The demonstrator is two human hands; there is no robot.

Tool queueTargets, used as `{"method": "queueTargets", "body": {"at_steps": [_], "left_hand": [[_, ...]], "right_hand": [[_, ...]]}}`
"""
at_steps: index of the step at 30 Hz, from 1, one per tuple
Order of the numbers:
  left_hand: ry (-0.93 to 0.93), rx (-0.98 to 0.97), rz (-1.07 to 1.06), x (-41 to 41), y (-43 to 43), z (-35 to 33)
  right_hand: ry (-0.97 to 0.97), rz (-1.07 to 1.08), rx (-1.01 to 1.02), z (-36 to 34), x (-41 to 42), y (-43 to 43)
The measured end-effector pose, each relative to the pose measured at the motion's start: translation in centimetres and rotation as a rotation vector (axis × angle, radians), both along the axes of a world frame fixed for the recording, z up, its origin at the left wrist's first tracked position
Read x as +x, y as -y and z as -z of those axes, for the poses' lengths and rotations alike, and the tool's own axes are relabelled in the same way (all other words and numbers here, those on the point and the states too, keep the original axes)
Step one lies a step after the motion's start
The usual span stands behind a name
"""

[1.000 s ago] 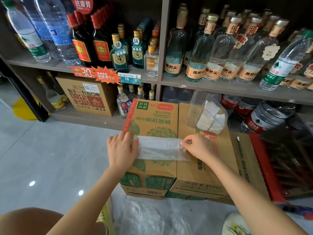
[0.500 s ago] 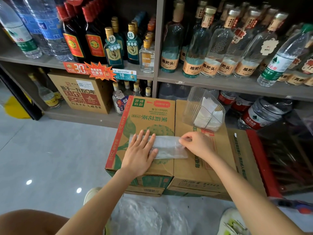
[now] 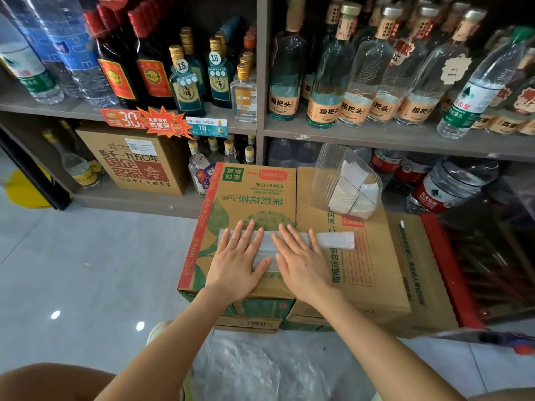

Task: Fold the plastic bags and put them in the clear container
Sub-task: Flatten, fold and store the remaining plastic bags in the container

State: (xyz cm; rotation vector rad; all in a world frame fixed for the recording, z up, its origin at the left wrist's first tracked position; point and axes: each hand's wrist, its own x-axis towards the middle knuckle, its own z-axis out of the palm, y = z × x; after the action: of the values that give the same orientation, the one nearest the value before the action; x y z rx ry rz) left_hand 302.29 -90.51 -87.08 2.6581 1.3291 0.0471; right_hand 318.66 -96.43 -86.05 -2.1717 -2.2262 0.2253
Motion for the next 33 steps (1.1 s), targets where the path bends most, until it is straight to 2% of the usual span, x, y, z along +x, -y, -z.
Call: {"method": "queueTargets", "body": {"at_steps": [8, 11, 13, 15, 18, 20, 23, 25, 27, 30, 33], "left_hand": [[-0.035, 0.01, -0.001, 0.0, 0.0, 0.1], [-0.039, 0.008, 0.003, 0.0, 0.0, 0.0], [-0.032, 0.007, 0.002, 0.1, 0.0, 0.0], [-0.03, -0.004, 0.007, 0.0, 0.0, 0.0], [-0.013, -0.024, 0.01, -0.1, -0.3, -0.2], [0.082, -0.087, 0.003, -0.3, -0.4, -0.5], [0.341, -0.197, -0.037, -1.0, -0.3, -1.3], [0.467, -0.159, -0.033, -1.9, -0.2, -1.7], [0.497, -0.087, 0.026, -3.3, 0.1, -1.9], [0.477, -0.077, 0.111, -5.2, 0.9, -2.1], [0.41, -0.082, 0.098, -5.6, 1.4, -2.2]], "right_hand": [[0.143, 0.264, -0.117, 0.4, 9.4, 4.6], [0.147, 0.297, -0.042, 0.1, 10.2, 5.3], [0.115, 0.215, 0.155, -0.4, 8.6, 5.1], [0.077, 0.013, 0.295, -0.4, 6.5, 4.8], [0.051, -0.168, 0.388, 0.2, 4.5, 4.0], [-0.01, -0.162, 0.449, 0.7, 4.2, 3.4], [-0.082, -0.145, 0.507, 1.0, 3.9, 3.3], [-0.113, -0.144, 0.534, 0.8, 3.9, 3.6], [-0.14, -0.13, 0.561, 0.5, 4.0, 4.1], [-0.167, -0.108, 0.573, 0.0, 3.8, 4.9], [-0.202, -0.047, 0.542, -0.3, 3.9, 5.2]]}}
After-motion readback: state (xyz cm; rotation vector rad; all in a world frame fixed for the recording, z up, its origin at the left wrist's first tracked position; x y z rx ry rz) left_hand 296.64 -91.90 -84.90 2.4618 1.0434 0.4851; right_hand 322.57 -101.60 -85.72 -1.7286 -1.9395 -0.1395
